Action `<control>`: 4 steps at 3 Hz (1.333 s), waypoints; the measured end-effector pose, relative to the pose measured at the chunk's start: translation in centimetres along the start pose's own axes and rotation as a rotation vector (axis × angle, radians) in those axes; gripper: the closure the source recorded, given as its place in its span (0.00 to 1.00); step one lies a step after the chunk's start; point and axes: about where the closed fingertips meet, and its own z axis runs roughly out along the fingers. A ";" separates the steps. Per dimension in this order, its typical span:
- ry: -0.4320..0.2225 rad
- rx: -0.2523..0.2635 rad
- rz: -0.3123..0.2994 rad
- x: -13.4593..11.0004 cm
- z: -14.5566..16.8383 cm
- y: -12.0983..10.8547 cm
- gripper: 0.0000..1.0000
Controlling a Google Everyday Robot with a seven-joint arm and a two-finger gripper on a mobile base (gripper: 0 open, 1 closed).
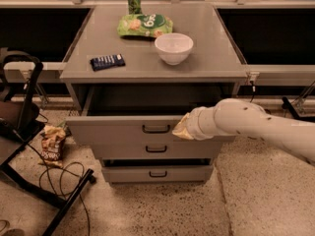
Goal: Close top drawer
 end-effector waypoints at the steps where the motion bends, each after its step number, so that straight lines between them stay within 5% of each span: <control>1: 0.000 0.000 0.000 0.0 -0.1 0.1 1.00; 4: 0.000 0.000 0.000 0.0 -0.1 0.1 0.37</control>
Offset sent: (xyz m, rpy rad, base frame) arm -0.0013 -0.0003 0.0000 0.0000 0.0000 0.0000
